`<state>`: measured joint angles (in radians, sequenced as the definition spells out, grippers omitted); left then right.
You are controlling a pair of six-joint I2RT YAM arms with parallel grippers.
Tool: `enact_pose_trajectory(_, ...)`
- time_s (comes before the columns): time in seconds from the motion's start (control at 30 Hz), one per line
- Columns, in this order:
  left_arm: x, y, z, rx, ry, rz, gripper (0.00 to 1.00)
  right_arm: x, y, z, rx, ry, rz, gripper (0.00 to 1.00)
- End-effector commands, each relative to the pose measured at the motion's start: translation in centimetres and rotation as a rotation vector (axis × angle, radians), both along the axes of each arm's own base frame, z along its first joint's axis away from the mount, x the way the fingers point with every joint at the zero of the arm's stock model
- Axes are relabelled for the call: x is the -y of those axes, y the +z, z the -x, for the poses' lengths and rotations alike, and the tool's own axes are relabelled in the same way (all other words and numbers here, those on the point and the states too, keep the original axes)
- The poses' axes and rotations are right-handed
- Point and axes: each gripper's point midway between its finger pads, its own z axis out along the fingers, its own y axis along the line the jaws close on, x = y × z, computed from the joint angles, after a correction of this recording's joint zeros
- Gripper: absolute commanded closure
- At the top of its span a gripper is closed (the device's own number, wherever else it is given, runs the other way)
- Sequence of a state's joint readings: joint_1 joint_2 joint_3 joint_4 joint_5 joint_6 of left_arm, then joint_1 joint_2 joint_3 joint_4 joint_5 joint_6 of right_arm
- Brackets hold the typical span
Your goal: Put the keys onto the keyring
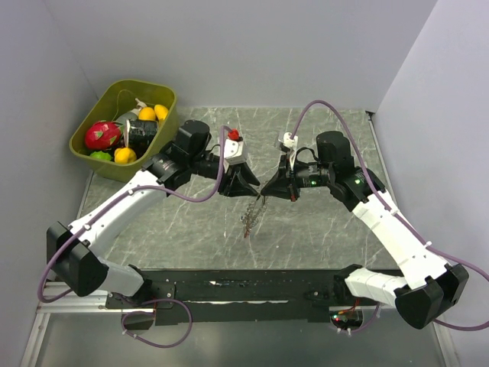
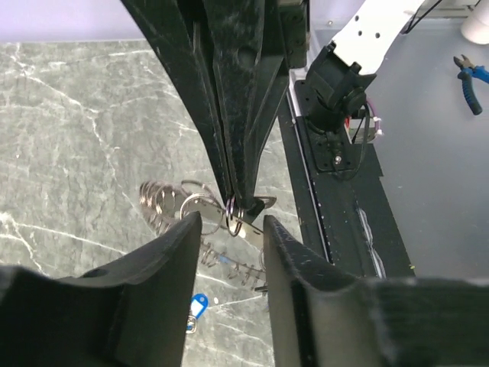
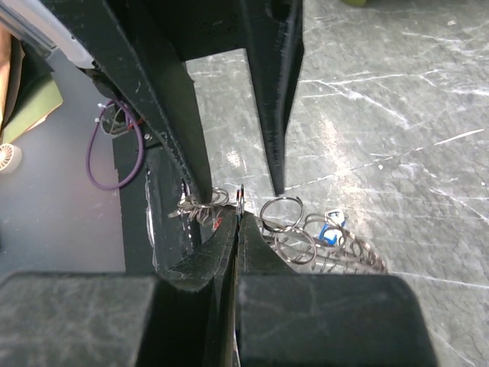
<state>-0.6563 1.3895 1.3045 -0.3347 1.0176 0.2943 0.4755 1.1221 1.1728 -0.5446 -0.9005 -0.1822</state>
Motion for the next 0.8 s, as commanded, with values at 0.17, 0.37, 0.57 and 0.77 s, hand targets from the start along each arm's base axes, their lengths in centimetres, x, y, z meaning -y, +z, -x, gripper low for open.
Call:
enact_pose_trajectory(0.17, 0.6, 2.46, 0.48, 0.044, -0.065, 0.058, 0.69, -0.17, 2.21, -0.06, 0.092, 0.013, -0.037, 1.0)
enact_pose_trajectory(0.37, 0.76, 2.15, 0.32, 0.036, -0.068, 0.053, 0.71, -0.17, 2.3, -0.03, 0.096, 0.011, -0.04, 1.0)
enact_pose_trajectory(0.57, 0.96, 2.17, 0.32, 0.038, -0.079, 0.058, 0.99, -0.21, 2.12, -0.09, 0.092, 0.011, -0.038, 1.0)
enact_pose_trajectory(0.77, 1.0, 2.59, 0.14, 0.058, -0.064, 0.087, 0.99, -0.17, 1.86, -0.27, 0.087, -0.004, -0.041, 0.98)
